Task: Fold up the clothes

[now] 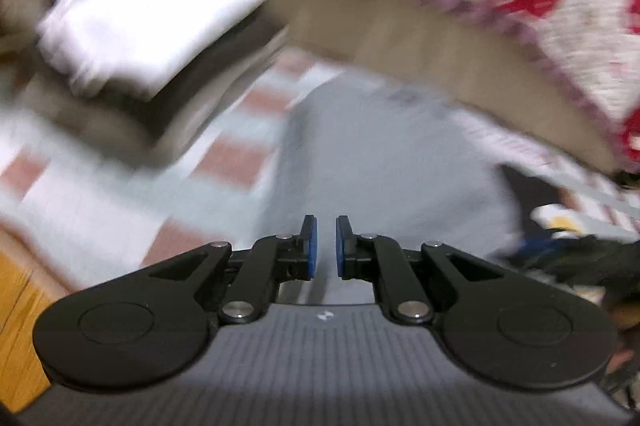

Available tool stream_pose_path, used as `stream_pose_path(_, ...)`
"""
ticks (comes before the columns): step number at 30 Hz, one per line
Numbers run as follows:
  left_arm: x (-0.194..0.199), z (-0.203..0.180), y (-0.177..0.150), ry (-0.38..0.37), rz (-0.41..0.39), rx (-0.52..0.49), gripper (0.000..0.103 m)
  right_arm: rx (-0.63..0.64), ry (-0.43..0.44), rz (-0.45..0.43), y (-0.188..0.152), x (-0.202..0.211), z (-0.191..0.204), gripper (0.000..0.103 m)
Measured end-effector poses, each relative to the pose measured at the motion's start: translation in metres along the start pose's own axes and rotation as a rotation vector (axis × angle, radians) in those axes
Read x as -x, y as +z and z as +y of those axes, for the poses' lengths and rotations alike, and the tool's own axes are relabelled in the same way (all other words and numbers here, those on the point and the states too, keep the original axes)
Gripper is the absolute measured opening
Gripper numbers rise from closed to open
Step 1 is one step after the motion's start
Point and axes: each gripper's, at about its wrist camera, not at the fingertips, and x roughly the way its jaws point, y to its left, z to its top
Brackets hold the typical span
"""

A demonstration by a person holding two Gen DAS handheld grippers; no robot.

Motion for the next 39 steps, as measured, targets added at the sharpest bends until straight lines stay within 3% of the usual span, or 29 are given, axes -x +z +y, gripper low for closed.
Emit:
stream_pose_path(2, -0.011, -0.020, -0.003, -0.104, 0.027, -0.032, 0.013, 0.074, -0.045, -0.018, -0.012, -0.001, 0.017, 0.058)
stream_pose_path(5, -0.046, -0.044, -0.024, -0.160, 0.148, -0.124, 0.013, 0.158, -0.078, -0.029, -0.025, 0.000, 0.033, 0.058)
stream_pose_path(8, -0.074, -0.050, -0.047, -0.088, 0.246, -0.167, 0.013, 0.171, -0.060, -0.016, -0.031, 0.004, 0.031, 0.058)
stream_pose_path(13, -0.077, -0.048, -0.053, -0.009, 0.265, -0.179, 0.013, 0.183, -0.047, 0.063, -0.035, 0.020, 0.029, 0.058)
stream_pose_path(16, -0.074, -0.048, -0.056, 0.012, 0.260, -0.198, 0.013, 0.126, 0.001, 0.129, -0.029, 0.030, 0.017, 0.057)
stream_pose_path(18, -0.072, -0.044, -0.058, 0.012, 0.258, -0.184, 0.013, 0.056, 0.038, 0.159, -0.025, 0.035, 0.002, 0.047)
stream_pose_path(20, -0.073, -0.044, -0.057, 0.012, 0.257, -0.178, 0.013, -0.017, 0.054, 0.113, -0.021, 0.044, -0.012, 0.029)
stream_pose_path(24, -0.074, -0.047, -0.056, 0.015, 0.257, -0.184, 0.013, -0.005, 0.065, -0.107, -0.015, 0.063, -0.012, 0.026)
stream_pose_path(27, -0.075, -0.049, -0.056, 0.018, 0.258, -0.184, 0.013, 0.067, 0.108, -0.049, -0.016, 0.045, 0.006, 0.028)
stream_pose_path(29, -0.075, -0.047, -0.055, 0.015, 0.262, -0.176, 0.013, 0.150, 0.070, 0.001, -0.029, 0.031, 0.024, 0.028)
stream_pose_path(31, -0.074, -0.045, -0.055, 0.011, 0.262, -0.160, 0.013, 0.241, 0.003, -0.008, -0.043, 0.034, 0.039, 0.022)
stream_pose_path(32, -0.073, -0.044, -0.056, 0.008, 0.260, -0.155, 0.013, 0.242, -0.013, -0.010, -0.045, 0.037, 0.039, 0.004)
stream_pose_path(35, -0.074, -0.045, -0.056, 0.010, 0.262, -0.156, 0.013, 0.151, -0.040, -0.021, -0.043, 0.048, 0.024, 0.000)
stream_pose_path(39, -0.074, -0.047, -0.054, 0.018, 0.271, -0.155, 0.013, 0.066, -0.145, -0.015, -0.041, 0.048, -0.002, 0.000)
